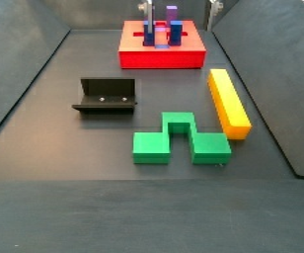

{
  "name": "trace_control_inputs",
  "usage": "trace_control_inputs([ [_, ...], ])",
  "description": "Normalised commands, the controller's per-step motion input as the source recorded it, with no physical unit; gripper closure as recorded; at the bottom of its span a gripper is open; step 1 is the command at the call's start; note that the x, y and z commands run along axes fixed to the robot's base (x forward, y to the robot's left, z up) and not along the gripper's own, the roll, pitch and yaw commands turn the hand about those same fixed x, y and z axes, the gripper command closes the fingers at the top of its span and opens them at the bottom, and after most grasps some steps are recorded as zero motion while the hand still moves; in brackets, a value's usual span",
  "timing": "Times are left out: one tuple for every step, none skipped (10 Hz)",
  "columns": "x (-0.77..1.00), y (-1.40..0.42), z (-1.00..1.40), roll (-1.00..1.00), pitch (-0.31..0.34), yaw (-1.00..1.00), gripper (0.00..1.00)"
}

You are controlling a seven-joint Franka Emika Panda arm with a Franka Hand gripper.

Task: Pick up the yellow object. Move up. Move to above the board. Insert the yellow object.
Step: Pick up the yellow object.

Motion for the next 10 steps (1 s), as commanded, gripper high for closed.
trace_control_inputs([
  [0.0, 0.0, -0.08, 0.0, 0.011, 0.0, 0.0],
  [0.0, 0.0, -0.03, 0.0, 0.0, 0.0, 0.0],
  [0.05, 0.0, -0.24, 0.0, 0.0, 0.0, 0.0],
  [-0.01, -0.24, -0.63, 0.0, -0.077, 0.0, 0.0],
  [-0.06, -0.33, -0.71, 0.0, -0.071, 0.0, 0.0],
  [-0.77, -0.2, -0.72, -0.01, -0.02, -0.11, 0.0],
  [-1.0, -0.13, -0.62, -0.05, -0.056, -0.16, 0.0],
  [-0.97, -0.1, -0.62, -0.06, -0.051, -0.15, 0.0],
  [-0.97, -0.08, -0.64, -0.07, -0.049, -0.15, 0.0],
  [-0.84, -0.05, -0.57, -0.09, -0.09, -0.1, 0.0],
])
